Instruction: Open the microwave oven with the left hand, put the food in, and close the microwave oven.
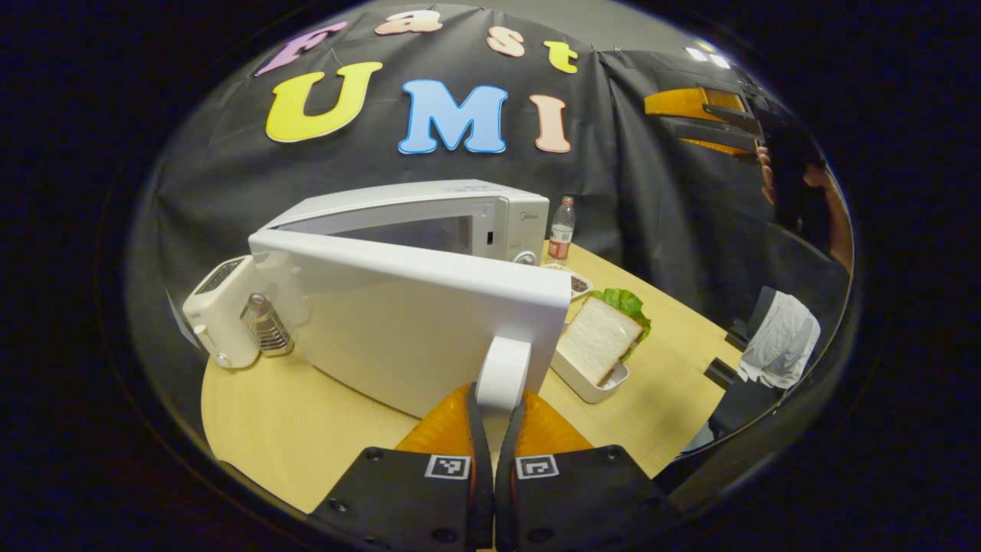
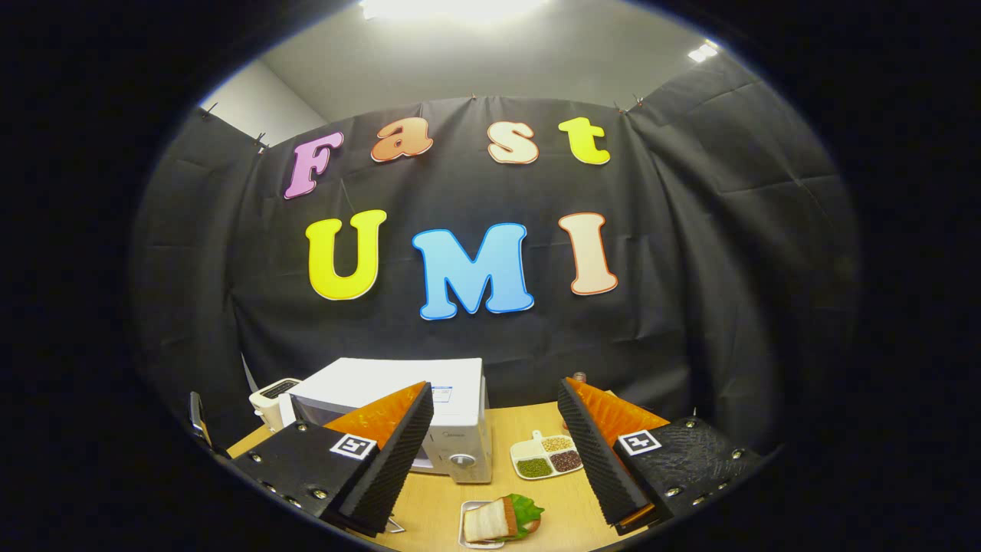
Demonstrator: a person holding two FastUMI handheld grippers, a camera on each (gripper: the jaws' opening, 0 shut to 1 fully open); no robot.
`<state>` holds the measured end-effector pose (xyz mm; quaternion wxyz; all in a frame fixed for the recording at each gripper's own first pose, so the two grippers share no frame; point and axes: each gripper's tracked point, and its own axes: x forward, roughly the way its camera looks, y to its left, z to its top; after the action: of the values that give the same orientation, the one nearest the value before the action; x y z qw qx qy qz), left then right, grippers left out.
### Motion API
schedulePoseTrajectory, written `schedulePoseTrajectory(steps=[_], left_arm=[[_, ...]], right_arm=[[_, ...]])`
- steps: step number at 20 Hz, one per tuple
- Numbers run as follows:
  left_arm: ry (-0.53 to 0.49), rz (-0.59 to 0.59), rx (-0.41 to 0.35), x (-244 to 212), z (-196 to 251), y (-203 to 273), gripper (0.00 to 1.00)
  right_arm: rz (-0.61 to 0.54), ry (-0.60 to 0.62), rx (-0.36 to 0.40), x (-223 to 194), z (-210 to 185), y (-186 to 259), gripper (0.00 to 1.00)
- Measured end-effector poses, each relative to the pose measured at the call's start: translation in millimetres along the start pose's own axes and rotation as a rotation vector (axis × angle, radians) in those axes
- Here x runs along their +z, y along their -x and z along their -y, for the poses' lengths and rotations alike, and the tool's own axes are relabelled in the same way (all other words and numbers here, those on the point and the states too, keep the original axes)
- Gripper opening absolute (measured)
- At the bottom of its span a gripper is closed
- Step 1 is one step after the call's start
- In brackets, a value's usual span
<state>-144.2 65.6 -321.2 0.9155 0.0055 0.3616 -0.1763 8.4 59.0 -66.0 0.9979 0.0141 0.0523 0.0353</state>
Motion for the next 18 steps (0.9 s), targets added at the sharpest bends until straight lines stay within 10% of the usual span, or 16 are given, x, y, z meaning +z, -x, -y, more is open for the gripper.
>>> schedulePoseTrajectory(steps=[18], left_arm=[[0.015,-0.026,0.107,-73.0,-139.4,133.4,0.07]], right_arm=[[-0.137,0.009,0.099,-46.6,-65.5,-15.4,0.99]])
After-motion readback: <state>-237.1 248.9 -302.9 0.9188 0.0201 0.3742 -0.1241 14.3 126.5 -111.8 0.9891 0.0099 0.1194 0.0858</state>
